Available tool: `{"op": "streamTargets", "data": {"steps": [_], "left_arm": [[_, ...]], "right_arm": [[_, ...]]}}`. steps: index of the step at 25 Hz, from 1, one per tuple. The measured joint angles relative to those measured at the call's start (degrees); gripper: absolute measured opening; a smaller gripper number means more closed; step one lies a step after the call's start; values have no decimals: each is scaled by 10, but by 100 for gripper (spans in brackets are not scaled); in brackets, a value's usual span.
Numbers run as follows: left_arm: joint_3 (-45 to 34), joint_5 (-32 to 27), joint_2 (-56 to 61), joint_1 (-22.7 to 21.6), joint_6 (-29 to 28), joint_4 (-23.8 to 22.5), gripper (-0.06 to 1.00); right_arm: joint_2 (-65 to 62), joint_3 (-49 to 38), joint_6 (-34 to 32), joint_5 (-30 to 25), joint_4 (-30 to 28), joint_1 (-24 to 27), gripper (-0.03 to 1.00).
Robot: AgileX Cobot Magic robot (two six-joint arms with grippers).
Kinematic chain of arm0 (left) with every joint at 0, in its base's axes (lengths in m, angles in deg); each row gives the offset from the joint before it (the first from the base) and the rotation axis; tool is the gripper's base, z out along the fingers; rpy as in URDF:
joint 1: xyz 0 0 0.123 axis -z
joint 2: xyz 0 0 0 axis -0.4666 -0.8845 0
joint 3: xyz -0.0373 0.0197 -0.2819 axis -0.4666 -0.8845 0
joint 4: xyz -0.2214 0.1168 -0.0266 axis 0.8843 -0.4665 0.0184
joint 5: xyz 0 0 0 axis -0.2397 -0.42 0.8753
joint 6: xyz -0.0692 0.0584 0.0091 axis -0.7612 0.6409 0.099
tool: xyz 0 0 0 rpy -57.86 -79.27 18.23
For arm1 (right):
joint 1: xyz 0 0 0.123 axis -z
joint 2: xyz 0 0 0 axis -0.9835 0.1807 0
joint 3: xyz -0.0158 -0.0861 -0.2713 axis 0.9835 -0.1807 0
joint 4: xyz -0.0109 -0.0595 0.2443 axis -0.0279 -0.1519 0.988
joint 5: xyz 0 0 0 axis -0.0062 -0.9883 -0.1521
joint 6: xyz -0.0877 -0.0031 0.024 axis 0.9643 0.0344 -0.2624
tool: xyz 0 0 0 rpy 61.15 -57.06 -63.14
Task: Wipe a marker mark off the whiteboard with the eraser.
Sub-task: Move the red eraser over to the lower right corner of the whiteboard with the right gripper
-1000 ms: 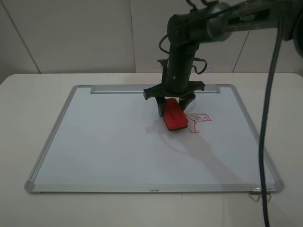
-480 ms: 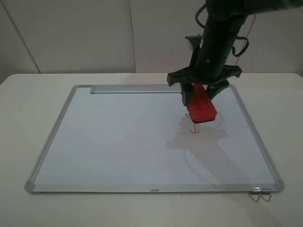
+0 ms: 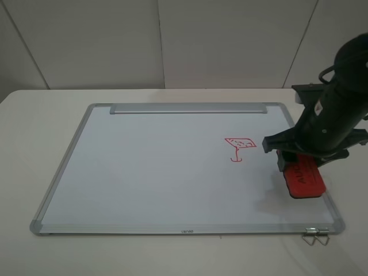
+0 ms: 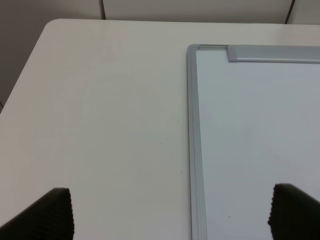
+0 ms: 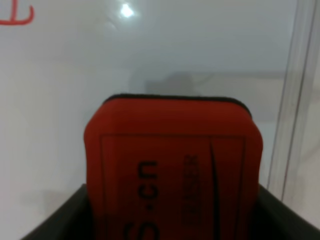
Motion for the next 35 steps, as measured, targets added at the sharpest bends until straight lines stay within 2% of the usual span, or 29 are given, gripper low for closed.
{"op": "streamTargets", "data": {"steps": [6, 13, 27, 35], "left_arm": [[0, 0, 0, 0, 0, 0, 78], [0, 0, 0, 0, 0, 0, 78], [0, 0, 0, 0, 0, 0, 78], [0, 0, 0, 0, 0, 0, 78]], "right_arm": [[-14, -54, -10, 46, -20, 7, 49], [-14, -63, -10, 96, -40, 8, 49], [81, -63, -10, 102, -42, 10, 49], [86, -63, -10, 116, -29, 10, 49]]}}
